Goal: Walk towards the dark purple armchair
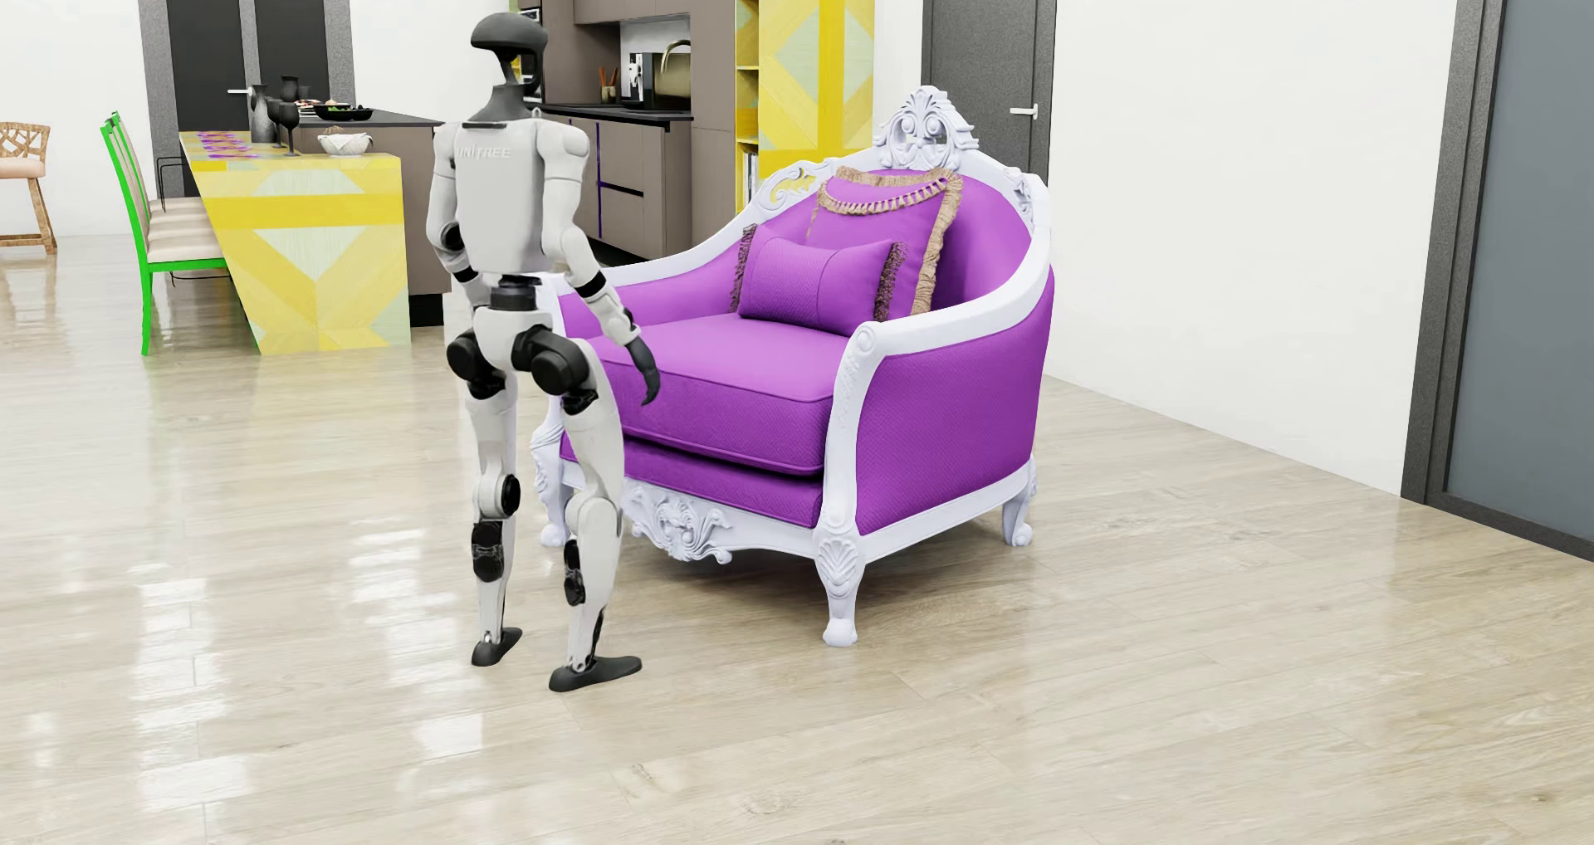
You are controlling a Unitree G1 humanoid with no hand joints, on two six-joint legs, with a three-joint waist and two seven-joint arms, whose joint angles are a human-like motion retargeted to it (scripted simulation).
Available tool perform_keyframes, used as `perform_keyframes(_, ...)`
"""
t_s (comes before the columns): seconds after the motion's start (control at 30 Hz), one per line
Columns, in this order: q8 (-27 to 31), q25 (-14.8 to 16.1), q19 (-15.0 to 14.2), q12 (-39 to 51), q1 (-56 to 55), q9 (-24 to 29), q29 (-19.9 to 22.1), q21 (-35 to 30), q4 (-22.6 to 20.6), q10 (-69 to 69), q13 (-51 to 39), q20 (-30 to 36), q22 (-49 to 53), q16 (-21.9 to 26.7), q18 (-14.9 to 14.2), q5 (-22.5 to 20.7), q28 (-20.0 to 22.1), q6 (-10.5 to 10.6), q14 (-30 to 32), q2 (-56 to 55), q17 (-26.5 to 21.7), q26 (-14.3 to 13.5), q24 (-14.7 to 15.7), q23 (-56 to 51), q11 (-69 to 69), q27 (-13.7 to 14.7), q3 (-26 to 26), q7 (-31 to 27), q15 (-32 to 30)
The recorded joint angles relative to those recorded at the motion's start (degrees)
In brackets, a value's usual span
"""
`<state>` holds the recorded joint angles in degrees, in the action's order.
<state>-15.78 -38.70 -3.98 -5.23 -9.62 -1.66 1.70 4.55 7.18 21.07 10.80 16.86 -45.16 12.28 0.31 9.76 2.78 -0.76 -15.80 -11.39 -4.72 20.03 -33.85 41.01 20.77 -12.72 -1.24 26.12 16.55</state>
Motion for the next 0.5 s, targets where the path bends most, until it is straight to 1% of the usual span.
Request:
perform_keyframes(0.03,0.3,0.1,-0.4,-0.2,0.2,0.0,0.0,-0.2,0.2,-0.2,-0.1,0.8,-0.6,-0.2,0.0,-0.3,-0.7,0.0,0.1,0.1,-0.1,0.0,-0.1,-0.2,-0.4,0.3,0.1,0.4,-0.3)
perform_keyframes(0.2,1.7,0.7,0.0,0.2,-0.1,0.1,0.3,0.3,0.9,0.0,1.1,4.5,-3.5,-1.1,0.2,-1.1,-3.1,-0.4,0.1,-0.9,-0.4,-0.5,-1.0,-1.7,0.1,1.0,0.0,1.8,-0.6)
perform_keyframes(0.4,0.9,0.7,0.2,1.2,-1.5,0.5,0.1,-0.3,0.3,0.8,3.2,5.2,-1.6,-1.1,0.6,-0.2,-1.9,-1.0,0.2,-1.7,-1.0,-1.2,-1.4,0.2,1.0,-0.5,-0.5,0.8,-0.5)
perform_keyframes(0.5,0.7,0.7,0.3,2.1,-2.0,0.6,-0.8,-0.5,0.1,0.9,4.3,5.3,-1.5,-0.7,0.9,0.1,-1.0,-1.1,0.2,-1.9,-1.4,-1.7,-1.3,0.9,0.8,-0.4,-0.6,0.5,-0.6)
